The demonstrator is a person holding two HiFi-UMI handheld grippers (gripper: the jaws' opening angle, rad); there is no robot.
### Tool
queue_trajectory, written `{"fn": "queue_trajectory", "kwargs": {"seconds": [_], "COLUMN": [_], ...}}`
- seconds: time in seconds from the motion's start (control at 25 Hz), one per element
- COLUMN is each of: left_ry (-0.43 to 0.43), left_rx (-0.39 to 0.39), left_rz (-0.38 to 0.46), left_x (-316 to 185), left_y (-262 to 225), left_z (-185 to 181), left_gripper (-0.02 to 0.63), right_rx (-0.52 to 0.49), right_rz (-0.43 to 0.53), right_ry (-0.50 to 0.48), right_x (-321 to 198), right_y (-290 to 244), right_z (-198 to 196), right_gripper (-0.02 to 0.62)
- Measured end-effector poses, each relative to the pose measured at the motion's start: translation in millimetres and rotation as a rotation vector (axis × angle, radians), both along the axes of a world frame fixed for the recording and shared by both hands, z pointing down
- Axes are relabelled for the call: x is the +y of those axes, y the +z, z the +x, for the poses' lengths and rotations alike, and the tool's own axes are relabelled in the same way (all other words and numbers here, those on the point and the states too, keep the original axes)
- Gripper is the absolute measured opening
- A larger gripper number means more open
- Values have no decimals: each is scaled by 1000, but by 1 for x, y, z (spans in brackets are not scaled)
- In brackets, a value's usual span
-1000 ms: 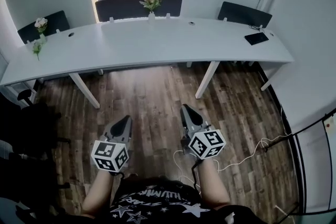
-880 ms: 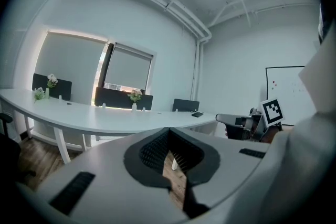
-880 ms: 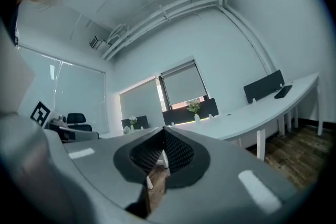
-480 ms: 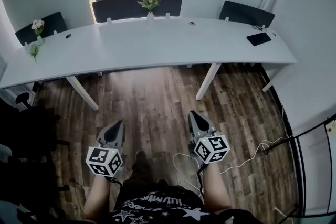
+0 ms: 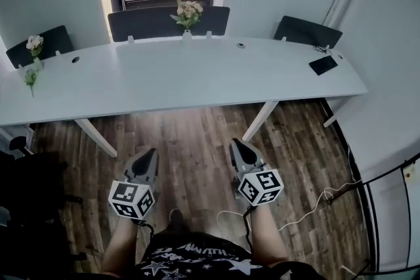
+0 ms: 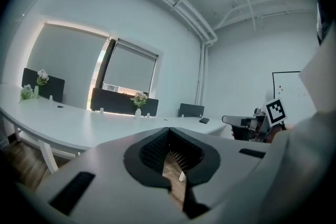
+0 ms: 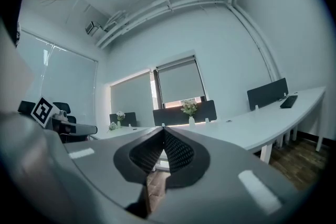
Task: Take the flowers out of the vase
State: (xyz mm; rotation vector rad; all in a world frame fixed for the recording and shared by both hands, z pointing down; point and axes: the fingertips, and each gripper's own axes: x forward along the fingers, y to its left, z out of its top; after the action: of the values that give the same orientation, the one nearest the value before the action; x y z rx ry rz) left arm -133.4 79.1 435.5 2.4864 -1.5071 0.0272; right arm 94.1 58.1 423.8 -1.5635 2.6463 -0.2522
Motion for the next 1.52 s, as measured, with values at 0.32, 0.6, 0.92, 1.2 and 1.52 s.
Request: {"fn": "queue_trajectory", "kwargs": {"seconds": [0.32,0.6,0.92,1.2,1.52], "left_ry": [23,37,47,31,-10], "left_rx": [20,35,47,17,-18], "left_rz": [4,2,9,17,27], "left_x": [-65,-100,-120,-146,-209], "left_y": [-6,-1,-1,2,0], "left_z": [-43,-75,-79,-78,-76], "left_gripper": [9,9,9,9,9], "right_rx": [12,27,50,56,99], "right_rz": [-16,-24,-26,-1,21], "right_ry": [0,36,33,-17,-51], "right_x": [-63,-90,-105,-146,-223], "right_y": [-2,0,1,0,-1], "right_z": [-51,-78,-84,-102,-104], "right_gripper": [2,2,2,3,3]}}
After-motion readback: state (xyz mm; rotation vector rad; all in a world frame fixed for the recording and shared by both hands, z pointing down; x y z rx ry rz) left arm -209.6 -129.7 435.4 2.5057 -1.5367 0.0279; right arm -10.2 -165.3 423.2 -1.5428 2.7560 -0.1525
